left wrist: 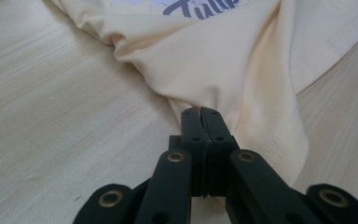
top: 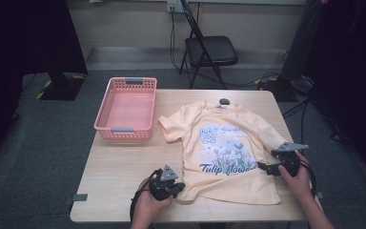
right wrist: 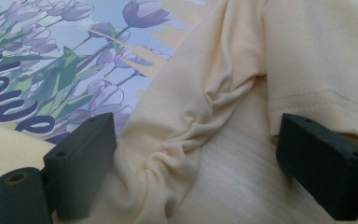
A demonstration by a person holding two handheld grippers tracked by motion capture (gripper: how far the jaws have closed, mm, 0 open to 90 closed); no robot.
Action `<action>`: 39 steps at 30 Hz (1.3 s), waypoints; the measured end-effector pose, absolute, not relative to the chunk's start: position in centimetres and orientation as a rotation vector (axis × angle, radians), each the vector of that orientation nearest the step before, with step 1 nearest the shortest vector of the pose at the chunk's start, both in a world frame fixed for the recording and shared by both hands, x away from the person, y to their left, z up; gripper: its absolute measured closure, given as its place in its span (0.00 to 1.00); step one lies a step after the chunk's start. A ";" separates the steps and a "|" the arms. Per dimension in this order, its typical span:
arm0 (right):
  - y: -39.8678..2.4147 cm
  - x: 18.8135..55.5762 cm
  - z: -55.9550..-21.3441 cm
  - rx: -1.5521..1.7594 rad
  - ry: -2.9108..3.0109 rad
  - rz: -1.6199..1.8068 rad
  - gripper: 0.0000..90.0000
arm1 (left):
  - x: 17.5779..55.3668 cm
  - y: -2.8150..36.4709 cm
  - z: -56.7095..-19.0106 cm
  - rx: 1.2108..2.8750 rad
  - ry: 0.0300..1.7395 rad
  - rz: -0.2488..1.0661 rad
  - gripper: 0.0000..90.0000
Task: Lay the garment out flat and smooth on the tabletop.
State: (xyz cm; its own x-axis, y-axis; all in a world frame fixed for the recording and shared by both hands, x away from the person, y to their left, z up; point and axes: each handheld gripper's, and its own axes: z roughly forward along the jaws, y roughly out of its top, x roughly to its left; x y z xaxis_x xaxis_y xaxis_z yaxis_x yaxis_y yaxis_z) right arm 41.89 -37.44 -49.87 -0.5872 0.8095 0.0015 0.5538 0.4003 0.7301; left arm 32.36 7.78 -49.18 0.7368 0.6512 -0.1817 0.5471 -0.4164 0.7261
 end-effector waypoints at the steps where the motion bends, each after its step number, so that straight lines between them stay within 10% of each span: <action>1: -37.4 41.9 -49.9 1.180 2.309 1.002 0.13 | 32.3 7.8 -49.2 2.116 0.902 0.158 0.99; 9: -37.5 41.4 -49.8 1.171 2.297 1.012 0.16 | 32.1 8.2 -49.1 2.130 0.896 0.192 0.96; 15: -37.8 40.4 -49.5 1.141 2.284 1.029 0.20 | 32.3 8.3 -49.3 2.078 0.895 0.257 0.50; 20: -38.3 38.9 -48.9 1.125 2.291 1.082 0.23 | 32.1 8.3 -49.7 2.079 0.891 0.259 0.42; 29: -38.3 34.7 -48.9 1.022 2.380 1.070 0.39 | 31.9 7.9 -49.9 2.095 0.872 0.300 0.45; 39: -38.4 33.0 -49.0 0.971 2.470 1.065 0.84 | 31.4 7.5 -49.4 2.144 0.860 0.257 0.91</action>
